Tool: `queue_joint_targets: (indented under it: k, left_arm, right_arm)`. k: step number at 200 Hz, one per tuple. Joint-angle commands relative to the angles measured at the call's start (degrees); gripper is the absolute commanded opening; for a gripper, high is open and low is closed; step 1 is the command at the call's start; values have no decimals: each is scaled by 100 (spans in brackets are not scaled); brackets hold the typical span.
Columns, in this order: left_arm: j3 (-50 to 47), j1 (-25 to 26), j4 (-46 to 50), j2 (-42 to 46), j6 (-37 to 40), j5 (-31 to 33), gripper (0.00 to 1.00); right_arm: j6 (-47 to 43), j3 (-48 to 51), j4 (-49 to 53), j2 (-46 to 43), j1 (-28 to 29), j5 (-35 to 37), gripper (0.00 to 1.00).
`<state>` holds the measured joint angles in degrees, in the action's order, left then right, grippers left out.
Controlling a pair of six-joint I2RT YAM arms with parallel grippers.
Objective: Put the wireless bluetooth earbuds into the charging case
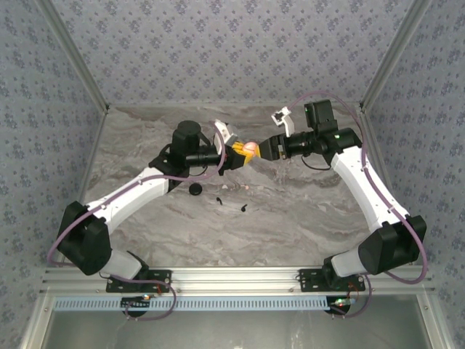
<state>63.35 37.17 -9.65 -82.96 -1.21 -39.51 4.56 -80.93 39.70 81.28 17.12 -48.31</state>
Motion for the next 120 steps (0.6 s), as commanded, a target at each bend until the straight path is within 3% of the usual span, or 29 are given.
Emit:
queue_joint_targets:
  k: [1, 63, 120]
  left_arm:
    - [141, 153, 57, 123, 271, -404, 18]
    - [64, 194, 19, 133, 224, -384, 18]
    - [-255, -184, -606, 191, -581, -253, 18]
  right_arm:
    - [208, -180, -89, -44, -52, 403, 56]
    - [418, -154, -189, -101, -135, 698, 56]
    - [548, 145, -79, -459, -301, 1501, 58]
